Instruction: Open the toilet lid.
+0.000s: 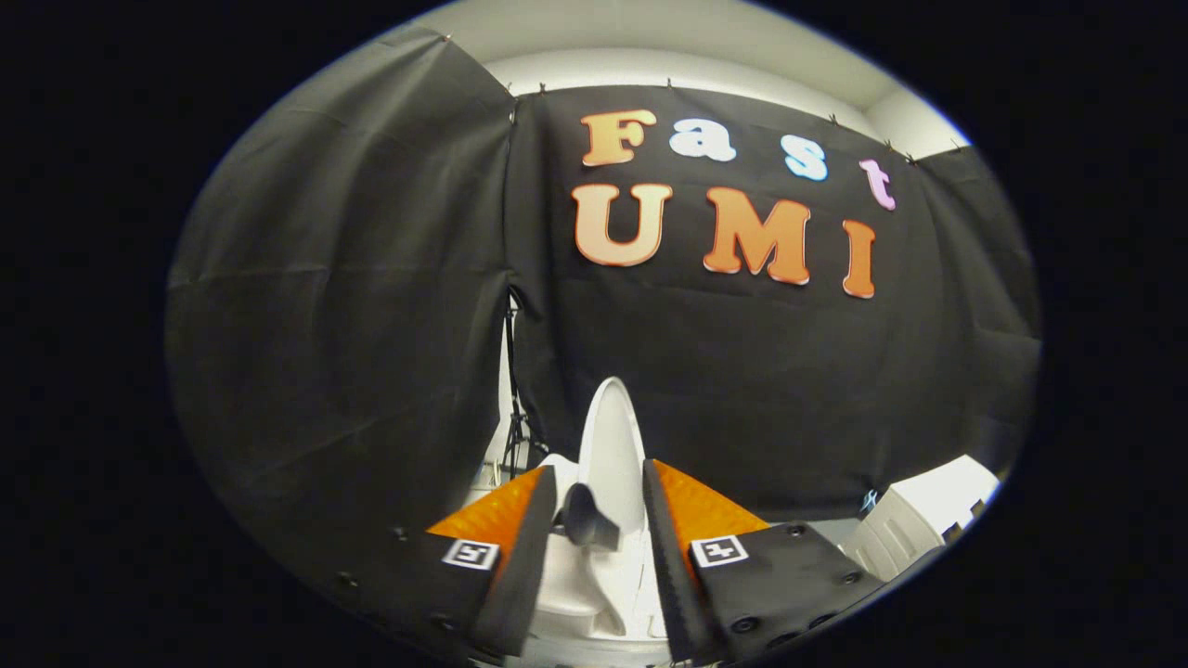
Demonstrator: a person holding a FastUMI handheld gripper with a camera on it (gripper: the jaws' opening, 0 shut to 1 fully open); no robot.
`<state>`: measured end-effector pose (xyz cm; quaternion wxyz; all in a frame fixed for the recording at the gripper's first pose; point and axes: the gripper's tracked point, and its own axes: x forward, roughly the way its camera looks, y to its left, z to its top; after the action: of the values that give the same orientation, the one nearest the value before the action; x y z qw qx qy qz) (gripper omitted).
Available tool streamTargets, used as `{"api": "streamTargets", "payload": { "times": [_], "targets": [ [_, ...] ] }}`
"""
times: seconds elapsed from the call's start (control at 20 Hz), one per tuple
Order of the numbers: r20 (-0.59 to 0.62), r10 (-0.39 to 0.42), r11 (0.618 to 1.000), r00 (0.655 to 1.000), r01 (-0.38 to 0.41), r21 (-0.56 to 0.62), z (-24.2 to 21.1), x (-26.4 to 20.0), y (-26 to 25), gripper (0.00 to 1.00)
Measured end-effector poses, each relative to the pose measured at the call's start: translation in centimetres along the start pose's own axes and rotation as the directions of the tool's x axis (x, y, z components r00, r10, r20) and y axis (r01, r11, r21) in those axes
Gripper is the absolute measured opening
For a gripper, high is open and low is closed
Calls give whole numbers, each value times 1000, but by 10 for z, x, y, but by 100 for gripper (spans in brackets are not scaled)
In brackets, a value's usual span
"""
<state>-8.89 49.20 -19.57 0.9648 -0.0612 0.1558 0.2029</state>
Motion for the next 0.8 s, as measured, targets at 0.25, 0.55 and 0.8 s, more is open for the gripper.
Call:
{"api": "streamTargets", "payload": {
  "times": [0.25, 0.55, 0.8],
  "targets": [
    [44, -28, 997, 999, 24, 76, 24, -17, -26, 99],
    [65, -83, 989, 994, 74, 125, 48, -29, -89, 98],
    [83, -169, 977, 982, 156, 146, 65, -45, -172, 98]
  ]
}}
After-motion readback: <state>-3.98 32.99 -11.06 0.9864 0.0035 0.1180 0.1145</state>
